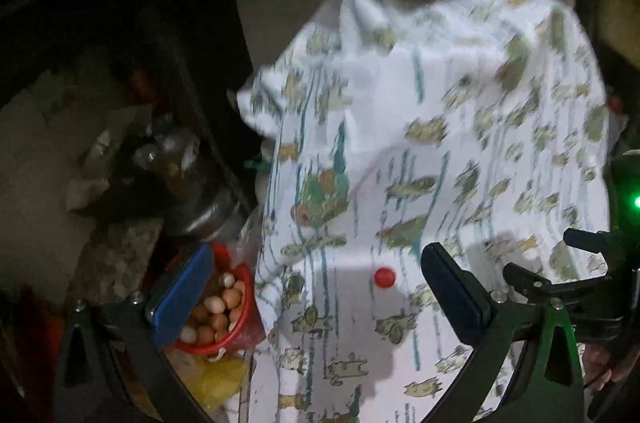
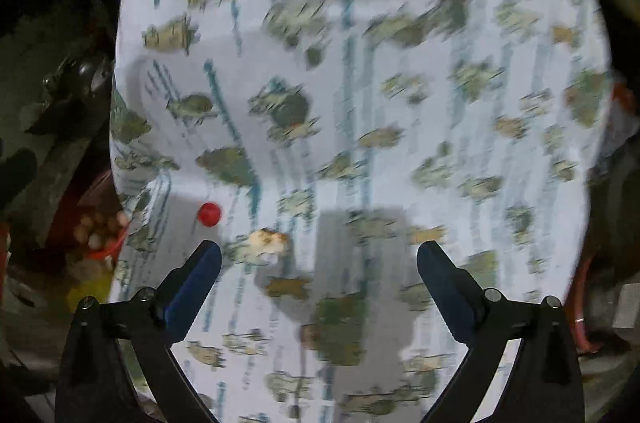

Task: Collect trash
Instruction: 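Raise both tools back over the red cap on the cloth, then grasp the white-brown scrap with the right tool while the left tool grasps the red cap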

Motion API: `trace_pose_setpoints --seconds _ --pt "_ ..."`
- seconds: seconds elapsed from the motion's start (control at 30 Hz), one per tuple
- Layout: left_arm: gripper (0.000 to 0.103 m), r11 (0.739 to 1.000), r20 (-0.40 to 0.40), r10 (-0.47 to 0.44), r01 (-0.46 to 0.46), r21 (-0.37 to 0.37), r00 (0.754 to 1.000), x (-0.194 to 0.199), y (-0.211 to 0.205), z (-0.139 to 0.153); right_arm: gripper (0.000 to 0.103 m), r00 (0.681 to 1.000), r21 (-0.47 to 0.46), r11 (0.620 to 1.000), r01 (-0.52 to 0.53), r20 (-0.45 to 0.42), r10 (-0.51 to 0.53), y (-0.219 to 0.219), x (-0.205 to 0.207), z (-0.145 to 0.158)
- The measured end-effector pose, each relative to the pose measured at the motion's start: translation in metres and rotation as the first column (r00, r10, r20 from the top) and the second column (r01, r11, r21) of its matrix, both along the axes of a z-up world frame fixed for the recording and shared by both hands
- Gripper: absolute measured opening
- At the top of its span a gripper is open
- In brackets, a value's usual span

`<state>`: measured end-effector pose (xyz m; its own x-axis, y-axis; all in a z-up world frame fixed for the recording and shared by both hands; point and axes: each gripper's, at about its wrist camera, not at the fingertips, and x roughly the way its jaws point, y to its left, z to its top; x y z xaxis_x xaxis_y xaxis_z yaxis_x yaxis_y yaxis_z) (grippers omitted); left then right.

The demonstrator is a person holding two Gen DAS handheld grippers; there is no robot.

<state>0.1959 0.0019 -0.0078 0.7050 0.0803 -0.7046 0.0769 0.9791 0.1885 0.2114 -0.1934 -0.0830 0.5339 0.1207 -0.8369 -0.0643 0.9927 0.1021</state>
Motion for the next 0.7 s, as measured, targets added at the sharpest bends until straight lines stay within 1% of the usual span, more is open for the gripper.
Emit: trace_pose_setpoints --seconds 0.03,0.1,0.2,0.27,0.33,0.37,0.4,0.43,0.47,0.5,0.53,0.57,0.6,0.63,0.67,0.7 --pt "0.103 1.0 -0.023 0.013 -0.013 -0.011 1.0 0.006 0.002 -0.005 0.099 0.999 0.009 1.0 0.001 -0.04 -0.001 0.005 0.008 -0.007" --pt "0.103 0.999 -0.05 0.013 -0.015 -0.046 0.999 0.013 0.007 -0.009 0.099 0.996 0.027 1.0 0.002 -0.09 0.0 0.013 0.019 -0.02" --pt "0.103 0.996 -0.046 0.024 -0.027 -0.084 0.999 0.018 0.012 -0.009 0.099 0.989 0.024 1.0 0.009 -0.146 -0.005 0.021 0.032 -0.039" --pt "0.103 0.99 -0.044 0.005 -0.011 -0.144 0.999 0.02 0.018 -0.008 0.099 0.985 0.022 1.0 0.02 -0.169 -0.016 0.023 0.04 -0.049" --pt "0.103 0.974 -0.042 0.02 -0.029 -0.226 0.999 0.021 0.026 -0.007 0.099 0.981 0.01 0.999 0.042 -0.192 -0.039 0.025 0.045 -0.057" --pt "0.103 0.956 -0.02 0.023 -0.028 -0.291 1.0 0.02 0.032 -0.006 0.099 0.98 0.001 0.999 0.05 -0.194 -0.048 0.026 0.046 -0.06" --pt "0.103 0.944 -0.005 0.022 -0.023 -0.33 1.0 0.021 0.035 -0.006 0.099 0.98 -0.01 0.999 0.053 -0.19 -0.054 0.028 0.046 -0.062" --pt "0.103 0.925 0.004 0.019 -0.016 -0.378 1.0 0.021 0.041 -0.007 0.099 0.982 -0.024 0.998 0.056 -0.178 -0.06 0.03 0.047 -0.063" --pt "0.103 0.92 -0.008 0.015 -0.017 -0.391 1.0 0.022 0.043 -0.009 0.099 0.985 -0.039 0.998 0.055 -0.164 -0.06 0.033 0.047 -0.065" --pt "0.103 0.914 -0.037 0.013 -0.027 -0.404 0.999 0.025 0.045 -0.011 0.099 0.985 -0.048 0.998 0.042 -0.162 -0.05 0.036 0.047 -0.067" --pt "0.103 0.91 -0.066 0.02 -0.045 -0.413 0.998 0.028 0.048 -0.016 0.099 0.985 -0.048 0.999 0.023 -0.168 -0.031 0.039 0.049 -0.069" --pt "0.103 0.91 -0.074 0.034 -0.062 -0.411 0.997 0.03 0.05 -0.017 0.097 0.984 -0.042 0.999 -0.003 -0.177 -0.005 0.044 0.05 -0.073" --pt "0.103 0.914 -0.085 0.069 -0.097 -0.394 0.994 0.031 0.052 -0.02 0.096 0.983 -0.036 0.999 -0.02 -0.185 0.014 0.047 0.051 -0.076" --pt "0.103 0.923 -0.097 0.116 -0.144 -0.357 0.988 0.033 0.054 -0.024 0.093 0.981 -0.033 0.999 -0.034 -0.192 0.027 0.05 0.052 -0.079" --pt "0.103 0.934 -0.104 0.147 -0.173 -0.312 0.984 0.035 0.054 -0.027 0.09 0.979 -0.036 0.998 -0.046 -0.202 0.038 0.053 0.053 -0.083" --pt "0.103 0.941 -0.107 0.154 -0.179 -0.287 0.982 0.036 0.054 -0.028 0.09 0.977 -0.04 0.998 -0.049 -0.21 0.04 0.055 0.054 -0.086"
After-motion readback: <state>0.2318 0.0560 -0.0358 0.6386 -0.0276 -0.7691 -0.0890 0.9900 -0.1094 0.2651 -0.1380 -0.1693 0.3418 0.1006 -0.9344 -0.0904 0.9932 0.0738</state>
